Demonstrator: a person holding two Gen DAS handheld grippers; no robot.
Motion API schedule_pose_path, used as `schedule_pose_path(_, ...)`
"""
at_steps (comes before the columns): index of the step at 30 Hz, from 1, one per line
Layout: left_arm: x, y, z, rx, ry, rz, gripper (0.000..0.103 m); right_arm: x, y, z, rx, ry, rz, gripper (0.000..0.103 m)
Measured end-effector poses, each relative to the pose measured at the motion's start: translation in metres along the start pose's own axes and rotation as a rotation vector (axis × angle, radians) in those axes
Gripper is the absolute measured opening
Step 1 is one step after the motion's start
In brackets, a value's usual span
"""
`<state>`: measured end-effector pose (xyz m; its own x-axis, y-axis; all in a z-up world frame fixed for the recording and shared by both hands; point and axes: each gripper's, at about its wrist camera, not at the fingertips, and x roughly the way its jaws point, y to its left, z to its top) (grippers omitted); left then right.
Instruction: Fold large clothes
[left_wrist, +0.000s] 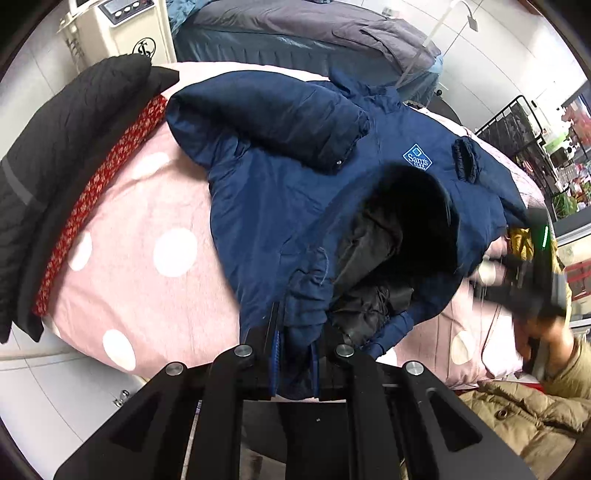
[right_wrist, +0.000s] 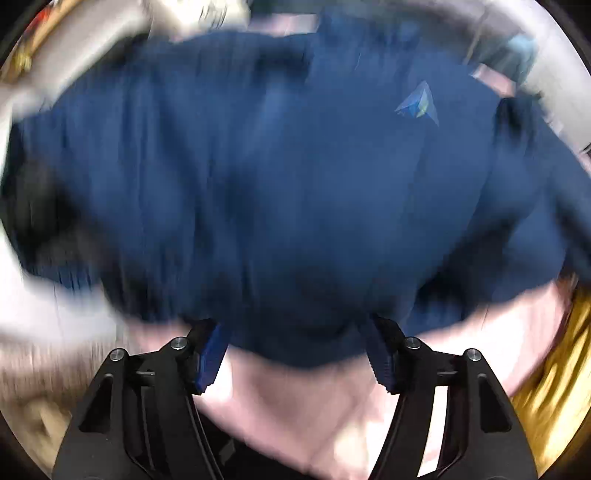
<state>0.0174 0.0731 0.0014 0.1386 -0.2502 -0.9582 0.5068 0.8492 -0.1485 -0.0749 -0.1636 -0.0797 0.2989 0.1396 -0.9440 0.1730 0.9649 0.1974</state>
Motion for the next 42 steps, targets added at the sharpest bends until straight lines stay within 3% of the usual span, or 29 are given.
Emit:
schedule_pose_path(3, 0.003, -0.001, 0.005, -0.003, -0.01, -0.011, 0.012, -0.015, -0.035, 0.062, 0.202, -0.159, -0.115, 0.069)
schedule_pose_path(5, 0.006, -0.002, 0.009, -0.003, -0.018, -0.019, 0.012, -0.027, -0.057, 0.088, 0.316, -0.246, -0.13, 0.075)
schedule_pose_path(6, 0.009, -0.005, 0.012, 0.0, -0.022, -0.012, 0.012, -0.029, -0.062, 0.094, 0.344, -0.257, -0.118, 0.082)
schedule_pose_path(8, 0.015, -0.008, 0.017, 0.009, -0.037, 0.021, 0.012, -0.028, -0.071, 0.107, 0.386, -0.205, -0.077, 0.082)
schedule_pose_path(10, 0.021, -0.008, 0.023, 0.002, -0.047, 0.04, 0.012, -0.031, -0.067, 0.102, 0.362, -0.2, -0.076, 0.082)
schedule_pose_path(12, 0.025, -0.003, 0.028, -0.033, -0.053, 0.02, 0.012, -0.035, -0.06, 0.082, 0.335, -0.218, -0.131, 0.082)
schedule_pose_path(15, 0.031, 0.005, 0.033, -0.058, -0.045, 0.013, 0.012, -0.043, -0.064, 0.027, 0.352, -0.275, -0.206, 0.082)
schedule_pose_path(18, 0.035, 0.009, 0.036, -0.072, -0.035, 0.009, 0.012, -0.03, -0.067, -0.008, 0.344, -0.214, -0.171, 0.082)
schedule_pose_path(19, 0.036, 0.009, 0.036, -0.068, -0.033, 0.011, 0.012, -0.022, -0.064, -0.012, 0.303, -0.171, -0.166, 0.082)
schedule_pose_path(24, 0.035, 0.002, 0.037, -0.041, -0.027, 0.02, 0.013, -0.015, -0.039, 0.009, 0.164, -0.162, -0.161, 0.082)
schedule_pose_path(27, 0.033, -0.001, 0.034, -0.032, -0.023, 0.022, 0.013, -0.004, -0.018, 0.027, 0.037, -0.141, -0.246, 0.082)
schedule_pose_path(29, 0.033, -0.002, 0.031, -0.03, -0.021, 0.017, 0.013, 0.004, -0.006, 0.034, -0.048, -0.125, -0.261, 0.077)
schedule_pose_path(31, 0.032, -0.002, 0.028, -0.02, -0.016, 0.01, 0.013, 0.015, 0.002, 0.038, -0.141, -0.088, -0.291, 0.04)
schedule_pose_path(33, 0.032, -0.003, 0.024, -0.002, -0.006, 0.006, 0.013, 0.016, 0.004, 0.032, -0.206, -0.06, -0.307, 0.016)
schedule_pose_path(36, 0.028, -0.007, 0.015, 0.068, 0.012, 0.003, 0.014, -0.02, -0.022, 0.01, -0.142, -0.122, -0.337, 0.008)
schedule_pose_path(39, 0.026, -0.013, 0.001, 0.153, 0.043, 0.01, 0.014, -0.065, -0.077, -0.027, 0.068, -0.133, -0.334, 0.006)
schedule_pose_path(42, 0.026, -0.021, -0.017, 0.248, 0.093, -0.007, 0.014, -0.098, -0.144, -0.092, 0.334, -0.077, -0.276, 0.006)
